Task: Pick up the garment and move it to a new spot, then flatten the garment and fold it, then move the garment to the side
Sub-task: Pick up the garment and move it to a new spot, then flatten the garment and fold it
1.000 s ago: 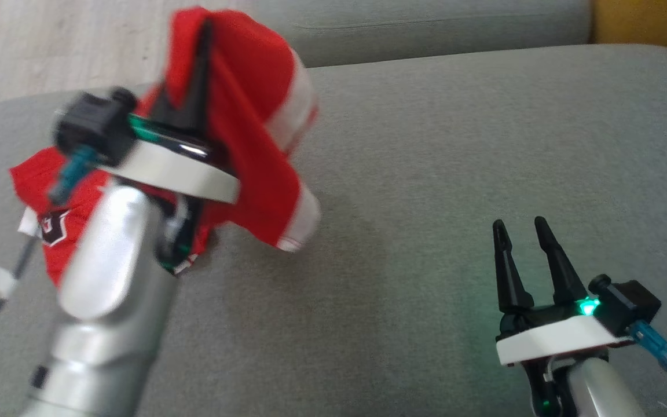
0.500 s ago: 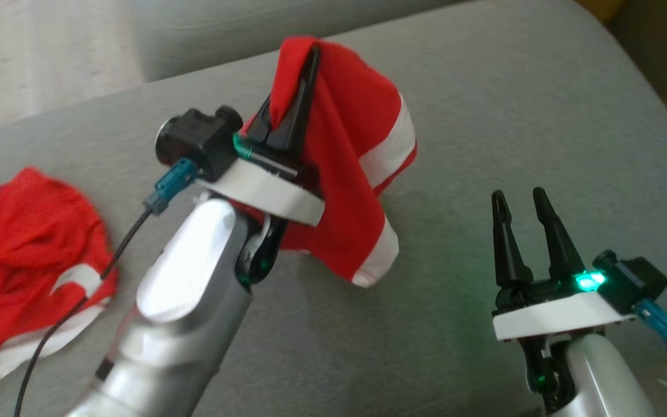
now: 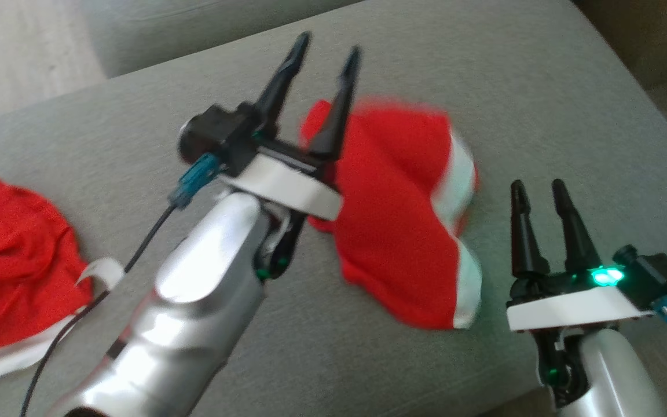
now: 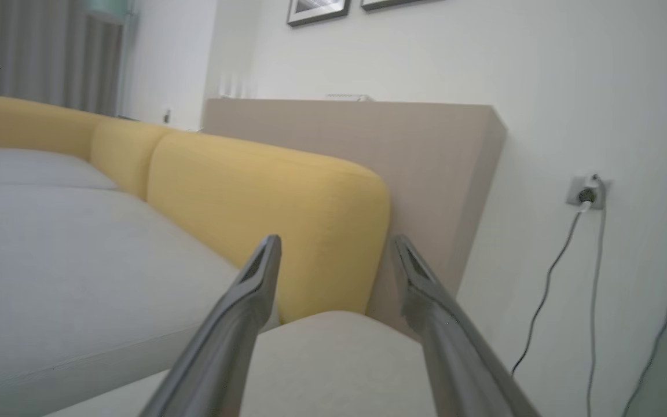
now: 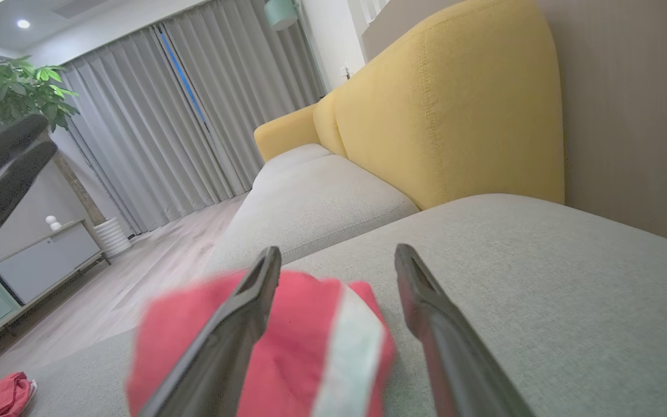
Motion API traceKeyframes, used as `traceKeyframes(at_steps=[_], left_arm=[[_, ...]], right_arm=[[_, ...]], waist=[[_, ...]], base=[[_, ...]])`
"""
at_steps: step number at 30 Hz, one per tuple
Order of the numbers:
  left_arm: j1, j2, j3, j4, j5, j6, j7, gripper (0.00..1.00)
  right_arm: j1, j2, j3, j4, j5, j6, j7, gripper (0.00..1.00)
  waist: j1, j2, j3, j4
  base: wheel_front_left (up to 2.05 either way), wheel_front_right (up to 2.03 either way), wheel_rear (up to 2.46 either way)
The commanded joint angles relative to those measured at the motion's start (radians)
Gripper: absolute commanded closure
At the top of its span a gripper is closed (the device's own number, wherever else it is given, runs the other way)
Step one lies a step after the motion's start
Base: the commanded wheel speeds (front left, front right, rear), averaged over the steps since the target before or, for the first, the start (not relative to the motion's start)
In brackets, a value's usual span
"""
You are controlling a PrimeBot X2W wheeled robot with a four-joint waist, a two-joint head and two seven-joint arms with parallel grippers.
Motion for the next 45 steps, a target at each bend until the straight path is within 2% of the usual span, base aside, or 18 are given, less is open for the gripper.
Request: traceKeyframes(at_steps=[1, 7, 13, 17, 24, 32, 39, 42, 45], left_arm=[[0.008, 0.036, 0.064, -0.019, 0.027, 0.005, -0.009, 0.00], [0.144, 0.103, 0.176, -0.054, 0.154, 0.004, -0.009, 0.00], [0.279, 0.136, 0.254, -0.125, 0.260, 0.003, -0.009, 0.00], [0.391, 0.131, 0.302, -0.167, 0.318, -0.002, -0.009, 0.00], [0.565, 0.059, 0.404, -0.244, 0.369, -0.009, -0.009, 0.00], [0.584, 0.017, 0.452, -0.271, 0.417, -0.049, -0.009, 0.00], [0.558, 0.004, 0.453, -0.266, 0.435, -0.070, -0.009, 0.00], [0.548, 0.001, 0.444, -0.249, 0.442, -0.075, -0.009, 0.00], [0.537, 0.000, 0.439, -0.236, 0.447, -0.078, -0.009, 0.00]], right_arm=[[-0.028, -0.005, 0.010, -0.039, -0.009, -0.001, -0.011, 0.00], [-0.013, -0.005, -0.037, -0.041, -0.044, -0.001, -0.011, 0.00], [0.003, -0.005, -0.075, -0.041, -0.072, -0.001, -0.011, 0.00], [0.025, -0.005, -0.093, -0.036, -0.090, -0.001, -0.011, 0.00], [0.056, -0.005, -0.085, -0.017, -0.102, -0.001, -0.011, 0.00], [0.040, -0.005, -0.087, -0.009, -0.109, -0.001, -0.011, 0.00], [-0.077, -0.005, -0.168, 0.003, -0.145, -0.001, -0.011, 0.00], [-0.155, -0.005, -0.236, 0.068, -0.161, -0.001, -0.011, 0.00], [-0.242, -0.005, -0.330, 0.190, -0.184, -0.001, 0.016, 0.00]], waist=[[-0.0001, 0.0000, -0.001, 0.040], [-0.0001, 0.0000, -0.013, 0.142], [-0.0001, 0.0000, -0.035, 0.219], [-0.0001, 0.0000, -0.058, 0.273], [-0.0001, 0.0000, -0.076, 0.311], [-0.0001, 0.0000, -0.065, 0.313], [-0.0001, 0.0000, -0.036, 0.317], [-0.0001, 0.0000, -0.014, 0.327], [-0.0001, 0.0000, 0.007, 0.341]], base=[[0.00, 0.00, 0.00], [0.00, 0.00, 0.00], [0.00, 0.00, 0.00], [0.00, 0.00, 0.00], [0.00, 0.00, 0.00], [0.00, 0.00, 0.00], [0.00, 0.00, 0.00], [0.00, 0.00, 0.00], [0.00, 0.00, 0.00]])
